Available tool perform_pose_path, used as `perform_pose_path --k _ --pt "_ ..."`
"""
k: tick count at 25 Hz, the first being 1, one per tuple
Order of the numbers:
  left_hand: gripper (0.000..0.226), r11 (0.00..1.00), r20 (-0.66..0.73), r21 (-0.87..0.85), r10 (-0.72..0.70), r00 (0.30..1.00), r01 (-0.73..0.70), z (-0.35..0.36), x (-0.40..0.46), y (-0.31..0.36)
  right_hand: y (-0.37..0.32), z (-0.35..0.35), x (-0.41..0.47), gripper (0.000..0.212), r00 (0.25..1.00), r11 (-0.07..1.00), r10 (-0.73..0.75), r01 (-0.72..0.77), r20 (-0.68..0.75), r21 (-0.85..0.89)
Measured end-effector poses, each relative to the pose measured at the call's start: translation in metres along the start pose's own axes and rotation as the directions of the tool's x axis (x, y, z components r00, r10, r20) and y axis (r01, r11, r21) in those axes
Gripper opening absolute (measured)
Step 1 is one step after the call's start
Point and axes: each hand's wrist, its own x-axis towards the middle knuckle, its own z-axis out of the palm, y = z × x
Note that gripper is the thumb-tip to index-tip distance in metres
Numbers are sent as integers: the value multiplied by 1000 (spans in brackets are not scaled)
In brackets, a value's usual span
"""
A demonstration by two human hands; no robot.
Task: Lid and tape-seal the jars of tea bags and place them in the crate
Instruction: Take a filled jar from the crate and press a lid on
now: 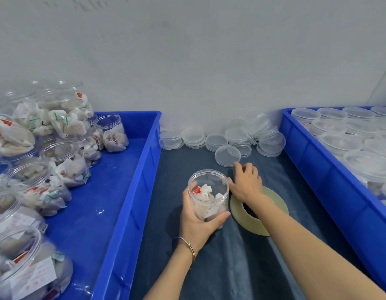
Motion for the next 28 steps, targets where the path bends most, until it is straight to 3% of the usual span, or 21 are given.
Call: perform_pose_path --k 3,8,10,13,16,18,21,23,25,26,28 --pt "90 1000 10 -11 -12 1000 12 1 0 -1 -2 -6 21 70 992 997 25 -33 125 66" --pt "91 1000 15 -21 -14 1000 14 -1 2 -5 -14 -10 47 61 961 999 22 -29 275 21" --pt "92 1000 18 -24 -15 1000 15 -1 2 -7 -16 -10 39 56 976 1000 -29 27 215 12" --pt "92 1000 20 -22 -8 1000 8 -1 2 -7 -9 -11 24 51 972 973 -232 232 -30 -11" --pt "89 1000 17 -15 2 1000 -2 -1 2 -4 -6 -8 13 69 976 977 -212 212 50 1" --pt "87 1000 16 -22 2 1000 -2 -1 1 -2 -11 -5 12 67 984 988 -155 156 93 -2" --pt "86 1000 25 -18 -2 1000 3 -1 2 -1 -17 -14 10 75 990 973 -97 74 99 217" --pt "85 1000 25 -22 -5 1000 6 -2 2 0 -17 -36 2 85 994 841 -38 -24 103 540" --pt "86 1000 19 -25 -11 1000 12 -1 1 2 -18 -62 -16 77 983 603 -164 30 87 797" --pt "85 999 18 -31 -22 1000 23 -1 0 3 -21 -74 -29 67 955 530 -291 107 62 841" --pt "81 998 21 -50 -35 999 36 -1 0 5 -27 -90 -59 57 848 544 -529 304 39 782"
